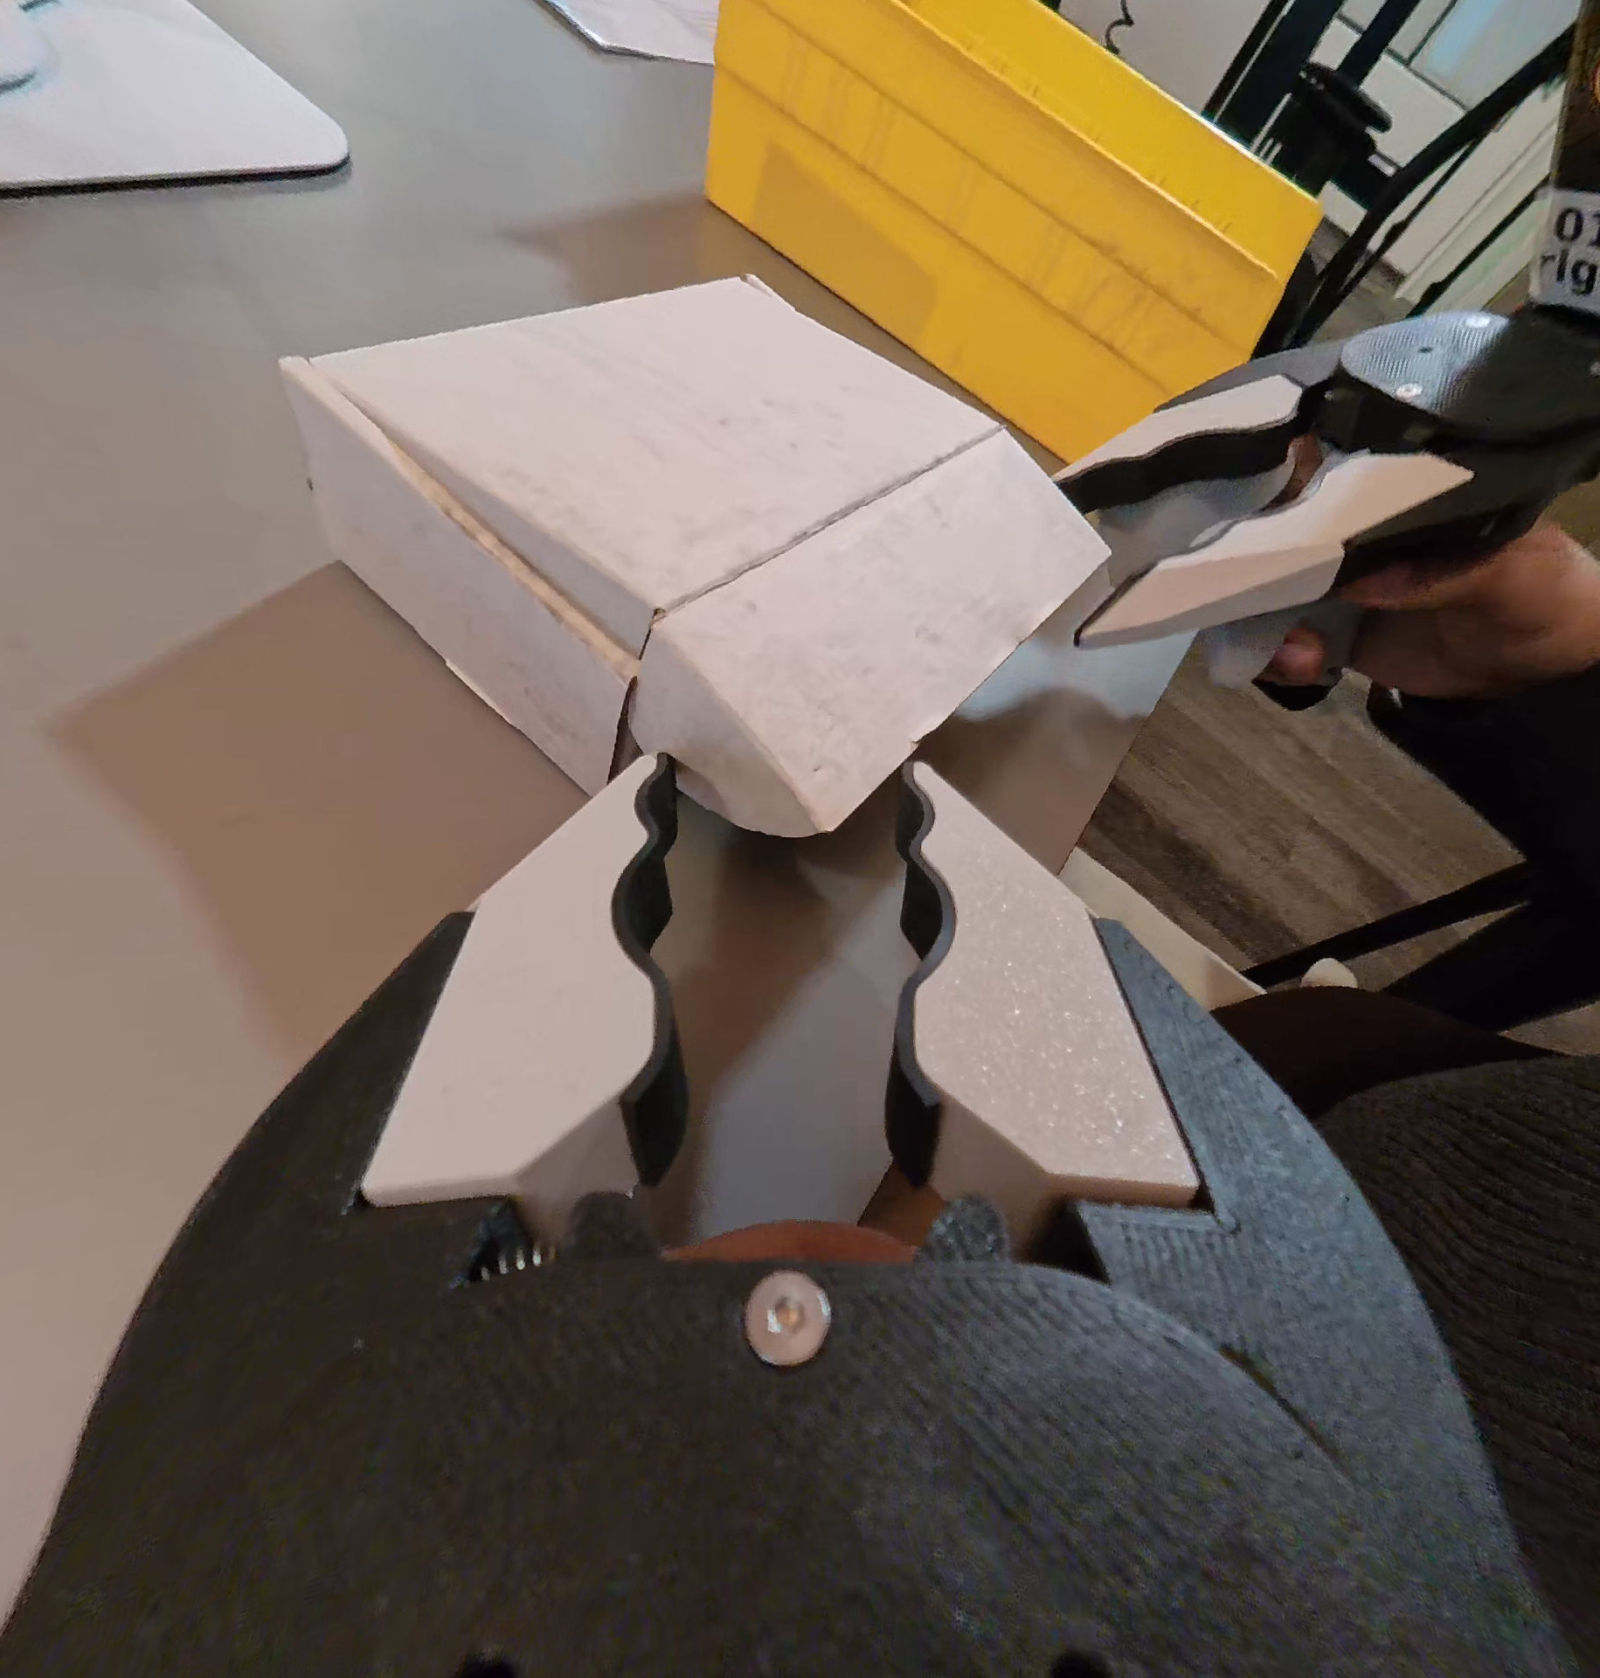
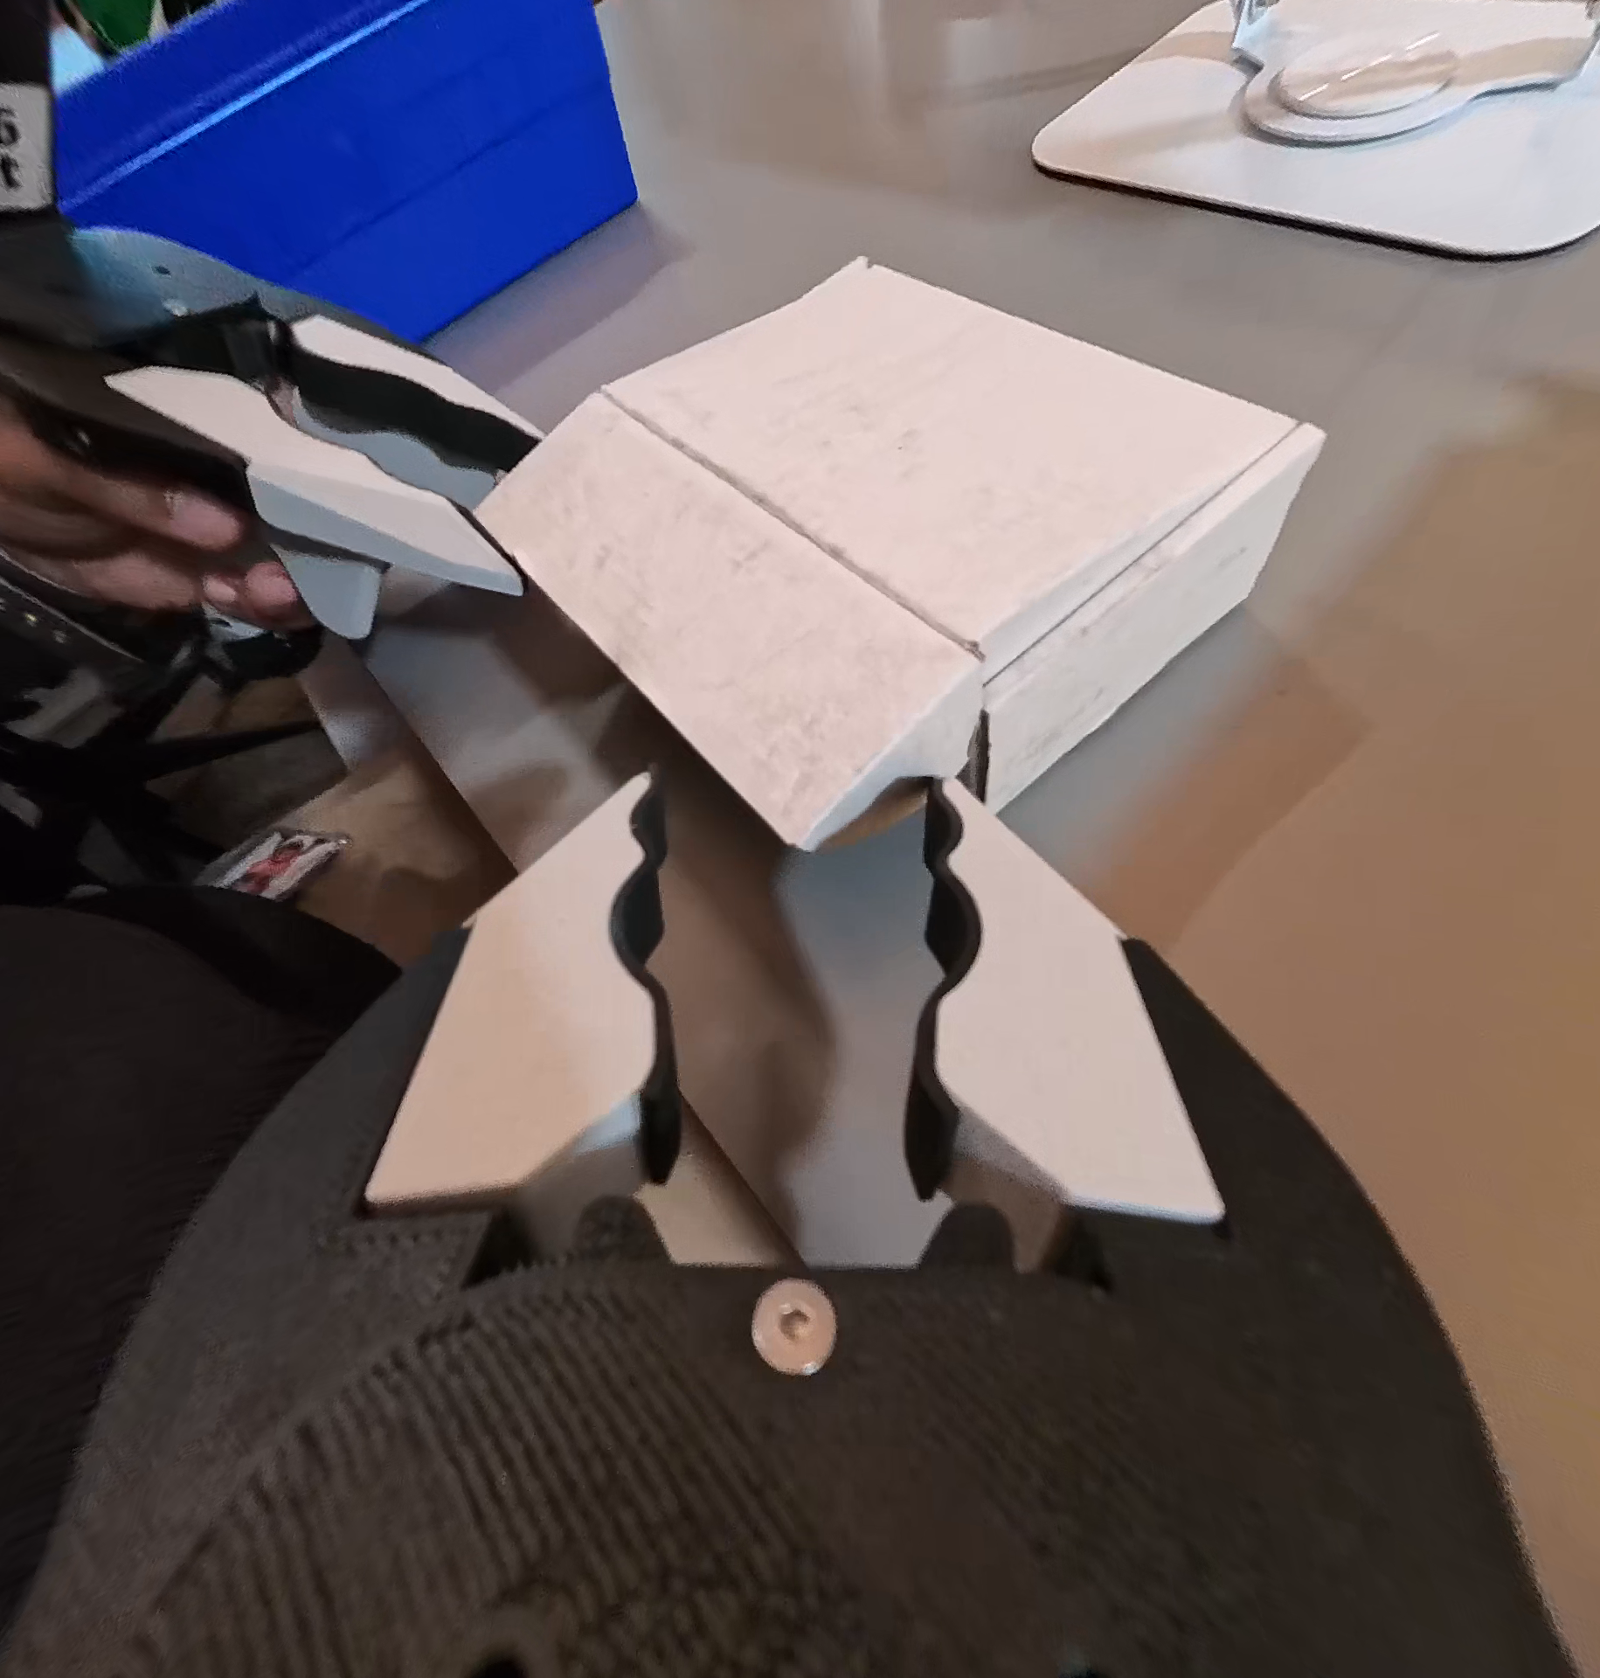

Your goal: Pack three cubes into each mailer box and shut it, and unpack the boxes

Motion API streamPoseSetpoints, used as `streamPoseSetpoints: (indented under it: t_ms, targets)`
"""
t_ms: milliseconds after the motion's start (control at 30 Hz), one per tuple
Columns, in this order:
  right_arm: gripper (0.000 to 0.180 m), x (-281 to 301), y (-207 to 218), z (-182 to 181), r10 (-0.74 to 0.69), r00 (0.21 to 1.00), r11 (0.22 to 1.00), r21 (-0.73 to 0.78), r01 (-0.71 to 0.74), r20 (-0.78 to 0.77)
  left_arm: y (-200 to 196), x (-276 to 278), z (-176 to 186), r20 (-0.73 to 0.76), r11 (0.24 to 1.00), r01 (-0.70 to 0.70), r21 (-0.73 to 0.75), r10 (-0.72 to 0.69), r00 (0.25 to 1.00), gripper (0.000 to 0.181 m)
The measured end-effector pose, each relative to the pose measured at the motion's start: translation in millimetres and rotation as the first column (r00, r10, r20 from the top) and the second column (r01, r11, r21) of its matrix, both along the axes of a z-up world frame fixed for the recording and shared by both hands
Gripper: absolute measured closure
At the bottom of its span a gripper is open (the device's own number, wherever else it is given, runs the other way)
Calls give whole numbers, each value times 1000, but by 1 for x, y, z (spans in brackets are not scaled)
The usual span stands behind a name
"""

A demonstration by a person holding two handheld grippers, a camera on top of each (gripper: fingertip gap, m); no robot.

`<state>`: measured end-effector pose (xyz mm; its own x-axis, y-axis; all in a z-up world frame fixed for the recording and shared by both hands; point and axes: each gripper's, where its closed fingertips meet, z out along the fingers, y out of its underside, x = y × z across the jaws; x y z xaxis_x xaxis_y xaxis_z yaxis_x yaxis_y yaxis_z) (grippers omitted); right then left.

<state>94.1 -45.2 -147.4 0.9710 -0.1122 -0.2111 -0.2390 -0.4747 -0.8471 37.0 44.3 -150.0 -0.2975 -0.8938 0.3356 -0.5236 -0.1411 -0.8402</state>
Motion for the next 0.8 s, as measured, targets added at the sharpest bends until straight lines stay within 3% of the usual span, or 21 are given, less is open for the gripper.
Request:
streamPoseSetpoints:
  t_ms: [233,600,800]
  targets:
    - [122,-3,-1,0,16,1000,1000,8,-16,10,2,3,0,2,1000,-2,16,2,1000,132]
    - [110,-4,0,6,21,992,997,79,-12,-121,0,5,-2,12,998,-2,65,1,1000,133]
    - [125,5,0,2,-31,996,998,57,36,-85,0,6,-4,19,995,-18,102,17,1000,135]
